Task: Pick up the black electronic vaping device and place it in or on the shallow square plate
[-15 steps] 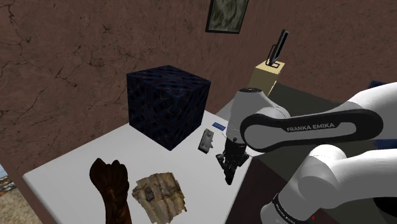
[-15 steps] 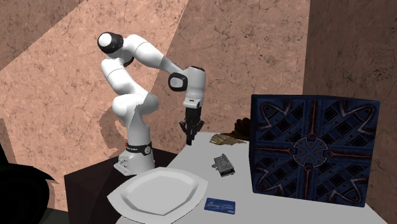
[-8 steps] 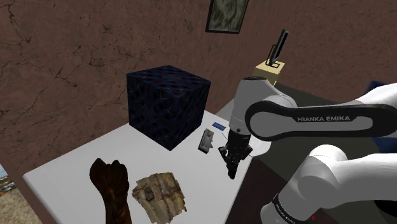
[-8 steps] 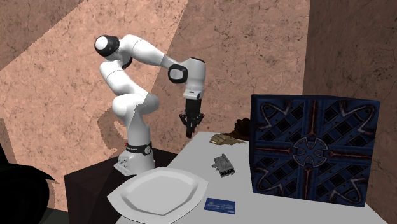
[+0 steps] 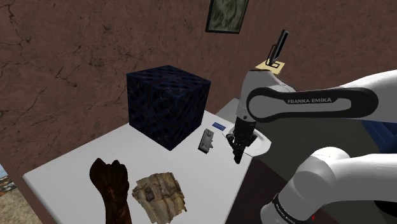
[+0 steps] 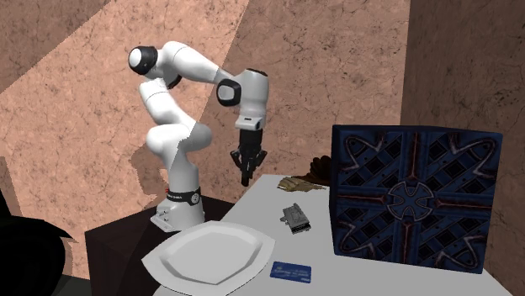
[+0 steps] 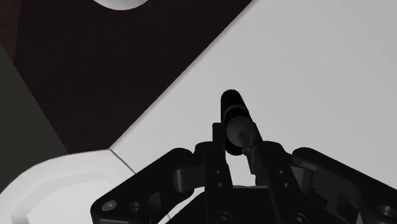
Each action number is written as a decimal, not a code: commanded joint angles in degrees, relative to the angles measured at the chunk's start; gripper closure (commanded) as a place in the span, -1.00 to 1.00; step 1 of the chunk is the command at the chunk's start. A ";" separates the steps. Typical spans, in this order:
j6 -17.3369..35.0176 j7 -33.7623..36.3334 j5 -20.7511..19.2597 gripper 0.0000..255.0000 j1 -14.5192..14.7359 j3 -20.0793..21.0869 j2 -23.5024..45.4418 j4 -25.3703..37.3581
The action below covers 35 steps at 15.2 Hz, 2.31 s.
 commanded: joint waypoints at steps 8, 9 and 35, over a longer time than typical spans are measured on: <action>5.13 -12.47 -10.67 1.00 -11.02 -9.78 11.50 5.93; 5.65 -13.64 -11.60 1.00 -11.98 -10.71 13.09 6.99; 19.28 -26.08 -17.66 1.00 -19.55 -20.32 39.97 20.60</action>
